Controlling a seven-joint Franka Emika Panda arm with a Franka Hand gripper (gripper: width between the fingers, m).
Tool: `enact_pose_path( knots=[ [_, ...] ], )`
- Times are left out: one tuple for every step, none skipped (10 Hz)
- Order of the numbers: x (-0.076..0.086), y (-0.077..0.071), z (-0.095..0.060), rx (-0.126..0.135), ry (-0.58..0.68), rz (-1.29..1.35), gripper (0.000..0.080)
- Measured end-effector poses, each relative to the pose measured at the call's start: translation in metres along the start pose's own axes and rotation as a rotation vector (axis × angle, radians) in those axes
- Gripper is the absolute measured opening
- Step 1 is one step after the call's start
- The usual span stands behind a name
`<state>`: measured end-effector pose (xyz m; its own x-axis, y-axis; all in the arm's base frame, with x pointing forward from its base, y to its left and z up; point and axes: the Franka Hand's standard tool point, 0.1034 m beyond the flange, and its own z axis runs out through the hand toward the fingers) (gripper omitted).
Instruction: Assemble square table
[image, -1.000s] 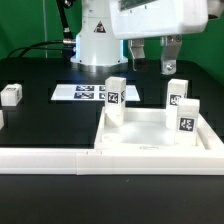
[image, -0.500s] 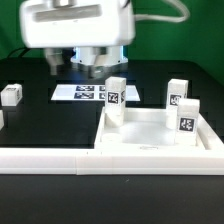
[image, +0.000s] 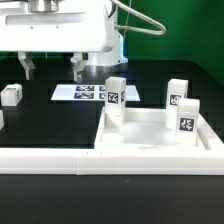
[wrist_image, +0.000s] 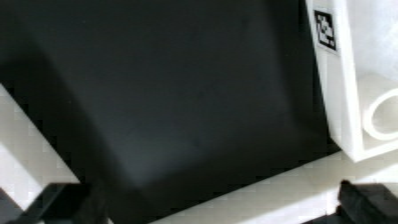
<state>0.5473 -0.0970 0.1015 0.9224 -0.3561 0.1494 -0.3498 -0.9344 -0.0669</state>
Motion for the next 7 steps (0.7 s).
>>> enact_pose_path(
  knots=[
    [0.0,0.001,0.0,-0.001,0.0,-0.05,0.0649],
    [-0.001,0.006,0.001,-0.009,-0.003,-0.19,0.0649],
    [-0.017,0.031,0.005,-0.013,-0.057,-0.296,0.0649],
    [-0.033,0.068,0.008,-0.037,-0.119,-0.373,0.0649],
    [-0.042,0.097,0.009,-0.071,-0.145,-0.448,0.0649],
    [-0.045,0.118,0.007,-0.107,-0.141,-0.494,0.0649],
    [-0.052,0.129,0.009,-0.124,-0.136,-0.507,0.0649]
  ],
)
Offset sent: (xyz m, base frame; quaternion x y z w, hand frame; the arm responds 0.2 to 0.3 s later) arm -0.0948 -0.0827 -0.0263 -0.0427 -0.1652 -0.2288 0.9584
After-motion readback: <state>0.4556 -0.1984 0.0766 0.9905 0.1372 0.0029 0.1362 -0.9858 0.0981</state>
